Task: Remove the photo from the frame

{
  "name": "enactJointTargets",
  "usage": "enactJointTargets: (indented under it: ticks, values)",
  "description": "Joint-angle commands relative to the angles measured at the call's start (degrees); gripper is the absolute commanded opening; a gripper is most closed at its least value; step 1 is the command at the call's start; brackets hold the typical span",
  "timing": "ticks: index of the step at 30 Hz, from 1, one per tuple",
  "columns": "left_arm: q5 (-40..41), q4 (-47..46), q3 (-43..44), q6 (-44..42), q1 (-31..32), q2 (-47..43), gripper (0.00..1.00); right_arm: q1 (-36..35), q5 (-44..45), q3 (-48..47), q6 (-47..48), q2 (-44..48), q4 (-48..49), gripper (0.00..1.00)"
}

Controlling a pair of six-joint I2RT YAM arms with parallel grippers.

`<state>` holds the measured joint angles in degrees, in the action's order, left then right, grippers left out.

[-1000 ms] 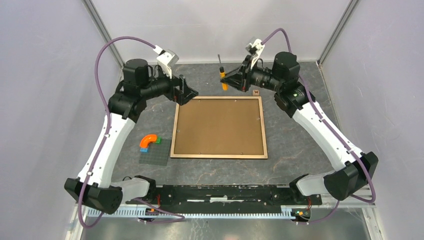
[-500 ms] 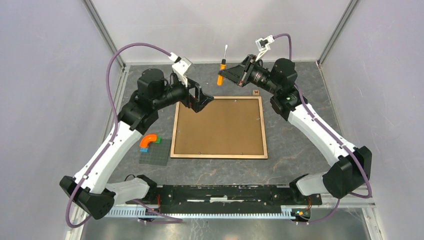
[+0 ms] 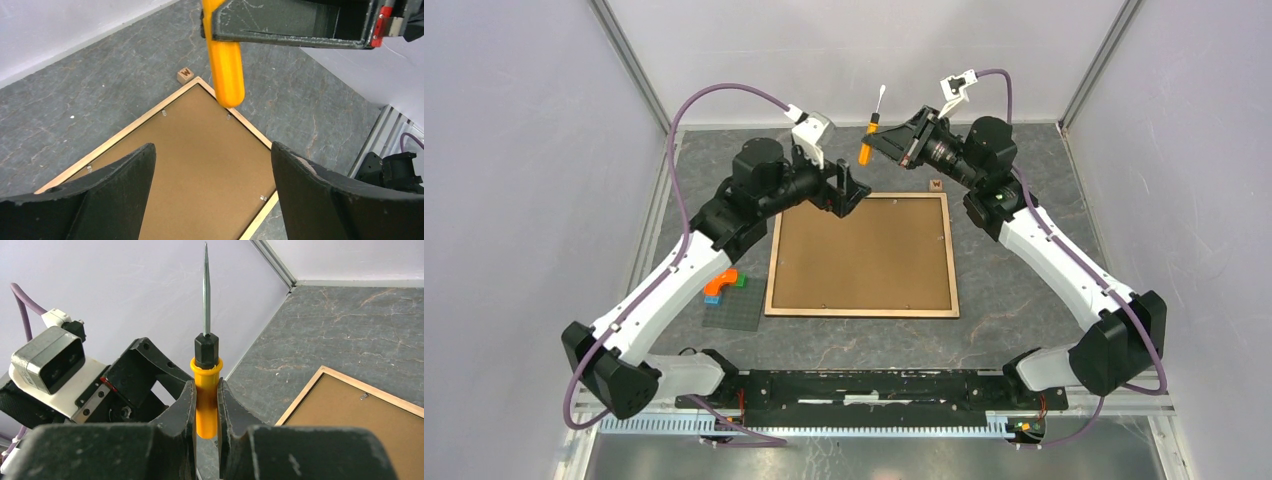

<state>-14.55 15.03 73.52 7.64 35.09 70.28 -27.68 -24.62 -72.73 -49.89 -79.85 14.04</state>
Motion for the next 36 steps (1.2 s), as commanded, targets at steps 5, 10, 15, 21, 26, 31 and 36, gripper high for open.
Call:
enactJointTargets:
  ticks: [5, 10, 15, 21, 26, 31, 36]
  values:
    - [8.73, -4.15, 7.46, -0.41, 3.92, 5.44, 0.76, -1.13, 1.20, -0.18, -2.32, -0.47, 0.59, 0.00]
    - [11.27, -4.29, 9.69, -0.78, 3.93, 7.05, 0.62, -1.83, 1.05, 1.58, -2.90, -0.09, 0.43, 0.00]
    - [12.57, -3.42, 10.20, -1.85, 3.98, 7.21, 0.23, -2.10, 1.01, 2.36, -2.95, 0.14, 0.35, 0.00]
    - [8.64, 0.34, 8.49, -3.67, 2.48, 4.64, 0.02, 1.41, -2.24, 2.51, 3.42, 1.73, -1.74, 0.39]
    - [-8.55, 11.16, 9.93, -3.29, -5.58, 3.79, 0.02, 12.71, -16.46, 1.39, 27.06, 5.74, -17.39, 0.84]
    - [-21.87, 28.62, 15.65, -7.49, -8.28, 7.99, 0.02, 13.92, -21.48, 0.48, 67.33, 13.09, -38.72, 0.94]
    - [-34.05, 39.88, 17.57, -9.59, -8.26, 12.68, 0.02, 8.68, -20.36, -3.98, 91.33, 15.32, -52.76, 0.97]
